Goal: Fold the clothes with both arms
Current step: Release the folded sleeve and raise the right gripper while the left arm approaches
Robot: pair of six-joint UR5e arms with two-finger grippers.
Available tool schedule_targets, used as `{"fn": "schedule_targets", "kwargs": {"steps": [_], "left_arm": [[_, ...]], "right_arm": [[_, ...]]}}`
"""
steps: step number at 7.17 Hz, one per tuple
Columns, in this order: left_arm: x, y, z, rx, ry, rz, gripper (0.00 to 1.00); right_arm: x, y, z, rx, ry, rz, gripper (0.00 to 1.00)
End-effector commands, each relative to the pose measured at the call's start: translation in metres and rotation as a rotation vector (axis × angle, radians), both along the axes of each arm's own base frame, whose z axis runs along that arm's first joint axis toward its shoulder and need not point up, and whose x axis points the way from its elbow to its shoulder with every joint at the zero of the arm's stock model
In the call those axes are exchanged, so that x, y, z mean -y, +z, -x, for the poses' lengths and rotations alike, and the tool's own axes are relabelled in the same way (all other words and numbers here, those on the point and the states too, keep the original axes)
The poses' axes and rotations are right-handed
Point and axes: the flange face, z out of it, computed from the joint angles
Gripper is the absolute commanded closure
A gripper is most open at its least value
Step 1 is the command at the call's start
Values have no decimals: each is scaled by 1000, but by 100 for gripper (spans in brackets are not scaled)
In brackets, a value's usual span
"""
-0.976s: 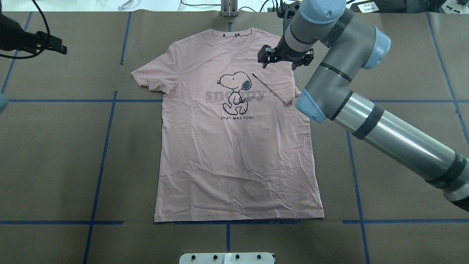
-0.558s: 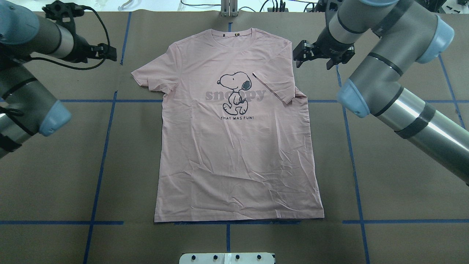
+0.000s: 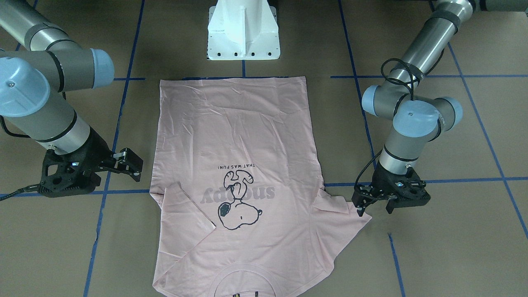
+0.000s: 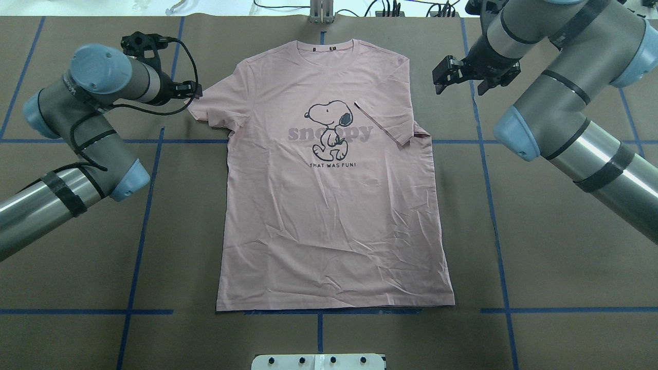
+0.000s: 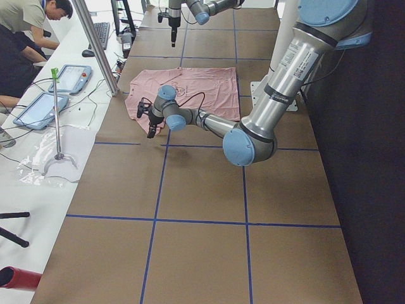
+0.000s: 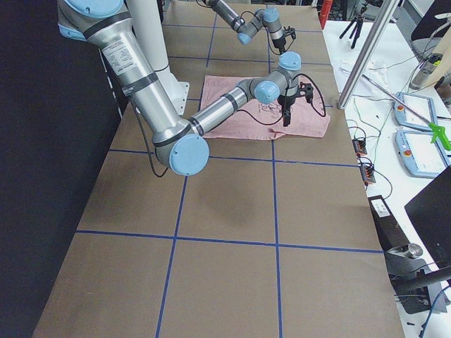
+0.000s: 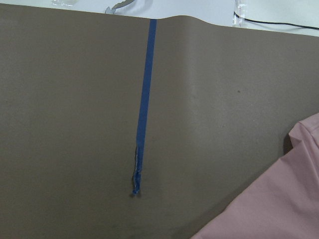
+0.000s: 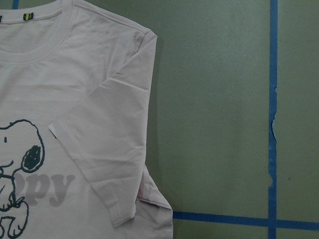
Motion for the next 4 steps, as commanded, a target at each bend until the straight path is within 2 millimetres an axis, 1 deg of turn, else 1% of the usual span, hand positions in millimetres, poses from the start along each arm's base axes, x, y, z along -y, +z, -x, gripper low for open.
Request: {"fn": "schedule_targets", "kwargs": {"steps": [1,4], "left_arm": [[-5,6,-20,17,14,2,18],[3,13,-23,42,-13,-1,28]], "right_arm": [[0,1,0,0,1,2,0],[1,1,0,0,6,6,0]]}}
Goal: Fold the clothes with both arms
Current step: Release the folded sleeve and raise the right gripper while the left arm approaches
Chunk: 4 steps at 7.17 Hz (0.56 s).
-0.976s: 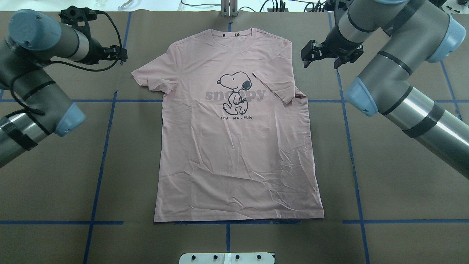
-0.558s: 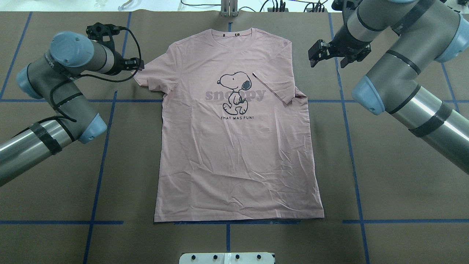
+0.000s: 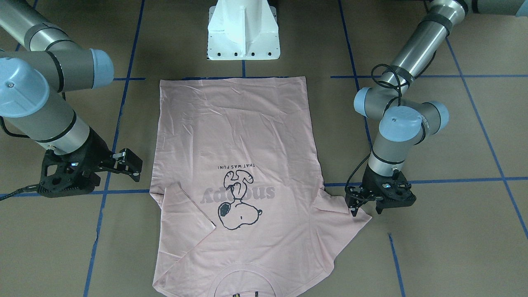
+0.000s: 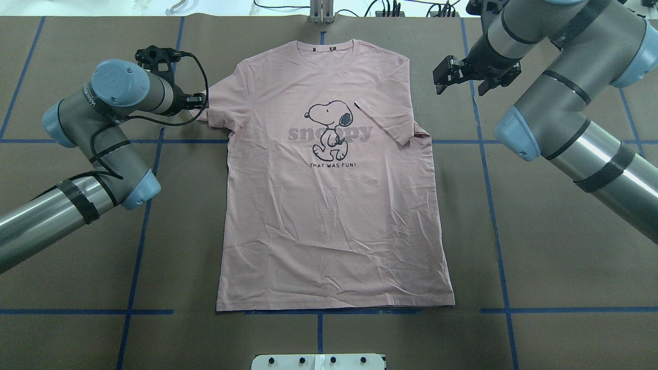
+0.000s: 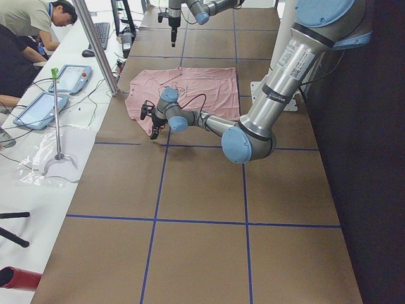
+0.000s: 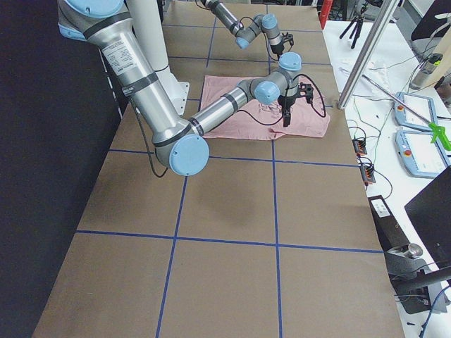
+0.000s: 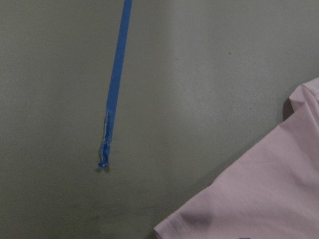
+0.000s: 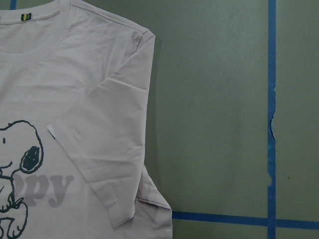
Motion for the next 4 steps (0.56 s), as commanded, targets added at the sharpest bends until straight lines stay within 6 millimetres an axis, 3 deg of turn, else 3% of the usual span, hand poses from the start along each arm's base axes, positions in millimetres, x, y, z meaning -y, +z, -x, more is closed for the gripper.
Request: {"fn": "schedule_targets", "kwargs": {"steps": [1,2,3,4], "left_arm": [[5,2,-1,6,-17,-13,32],[6,-1,-2,4,-17,-16,41],[6,-1,-2,4,-17,-16,61],[6,-1,-2,3,-18,-15,90]], "right_arm": [[0,2,0,-2,2,3,0],[0,2,0,-1,1,3,0],[0,2,0,-2,2,3,0],[0,2,0,-1,2,5,0]]}}
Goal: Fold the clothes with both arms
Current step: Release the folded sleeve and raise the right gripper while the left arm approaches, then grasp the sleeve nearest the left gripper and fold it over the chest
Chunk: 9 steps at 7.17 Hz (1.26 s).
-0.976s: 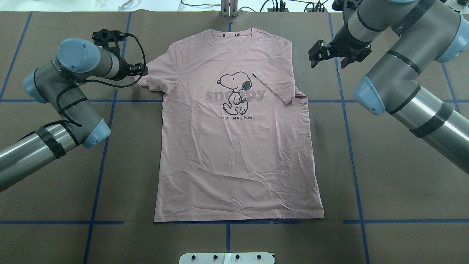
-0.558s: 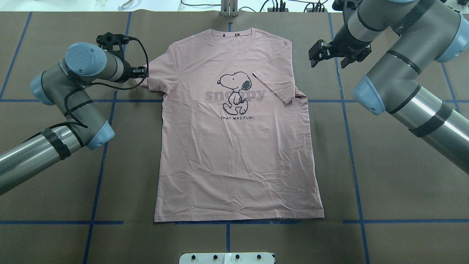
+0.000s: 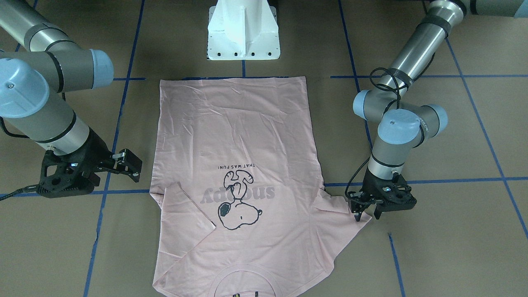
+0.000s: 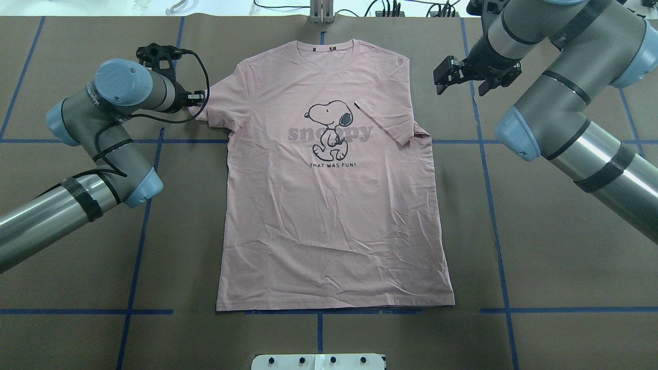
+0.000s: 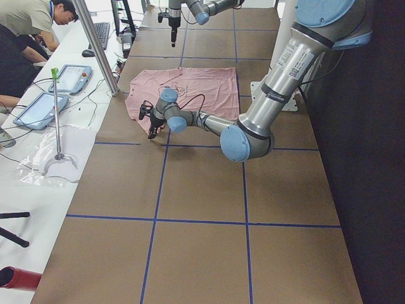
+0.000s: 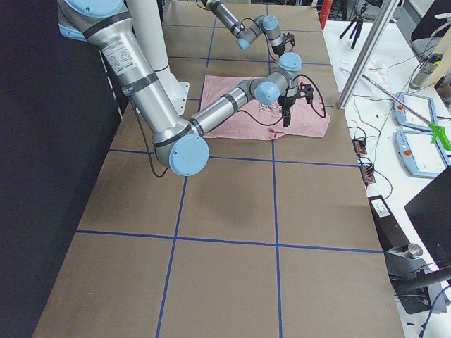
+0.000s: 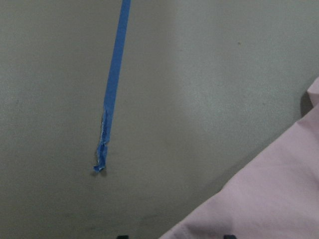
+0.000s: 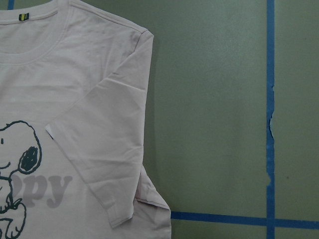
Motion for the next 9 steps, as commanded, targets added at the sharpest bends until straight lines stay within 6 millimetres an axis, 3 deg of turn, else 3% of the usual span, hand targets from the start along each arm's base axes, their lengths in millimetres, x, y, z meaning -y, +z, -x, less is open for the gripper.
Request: {"fn": "schedule_targets", "kwargs": {"steps": [1,3,4,6,7,9], "left_arm": [[0,0,0,-1,-1,0,100],[13,-14,12,-14,-25,-10,100],[26,-48,17,-42,-29,-26,100],[22,-130,22,-75,27,36,100],[24,-165,16,-134,-28,91,100],[-26,-205,-69,-253,-41,221,100]], "right_arm": [[0,1,0,1,0,1,0],[0,2,0,0,3,3,0],[0,3,0,-2,1,0,0],[0,6,0,-6,-1,3,0],[0,8,-1,-7,-1,4,0],[0,11,-1,-12,-2,6,0]]}}
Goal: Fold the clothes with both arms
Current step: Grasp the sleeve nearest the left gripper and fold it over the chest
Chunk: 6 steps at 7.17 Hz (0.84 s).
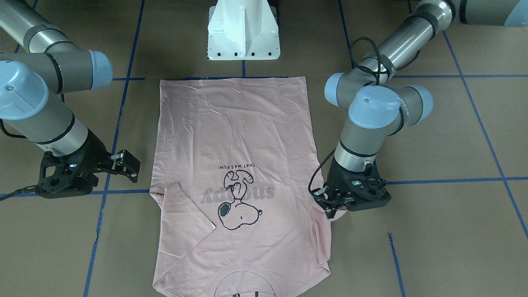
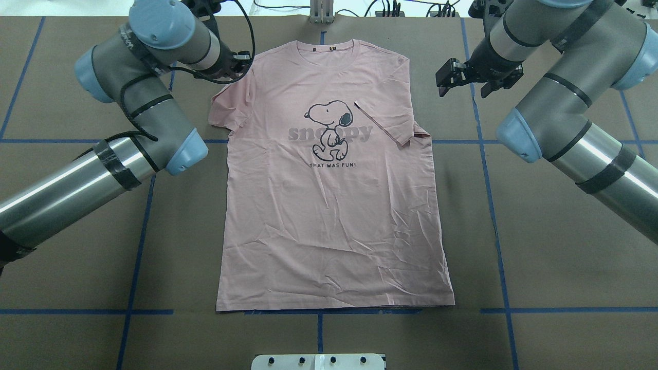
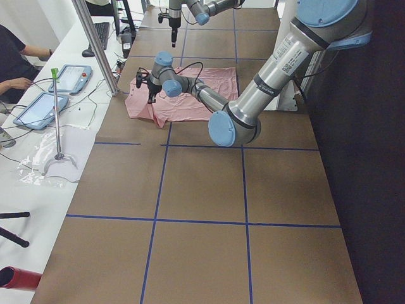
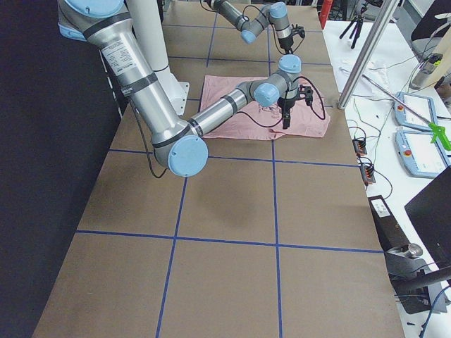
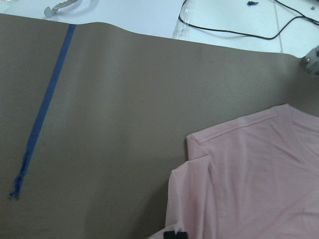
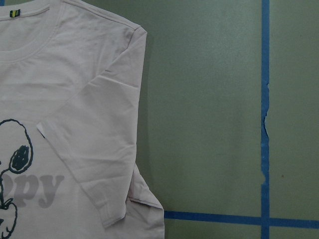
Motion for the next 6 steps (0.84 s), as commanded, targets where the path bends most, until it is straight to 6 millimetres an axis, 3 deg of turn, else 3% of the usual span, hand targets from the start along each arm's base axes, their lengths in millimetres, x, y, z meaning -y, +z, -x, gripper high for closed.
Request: {"fn": "schedule_targets", "kwargs": {"steps": [1,2,3,4,5,6], "left_arm": [[-36,-50,-85,-108,-29,158,100],[-22,-83,-113,-119,-51,194,100],[-10,-79,-118,-116,-95,163,100],[0,-59,-121,-108,-124,150,100],[0,-50,-119,-118,-119,121,1],[-3,-62,-116,-153,-114,99,0]], "right_arm": [[-1,7,-1,-6,-1,7,0],[-1,7,-1,-6,0,8,0],[-1,6,-1,-5,5,11,0],[-2,6,1,-5,6,16,0],[-2,6,2,-5,4,16,0],[-2,7,2,-7,1,12,0]]}}
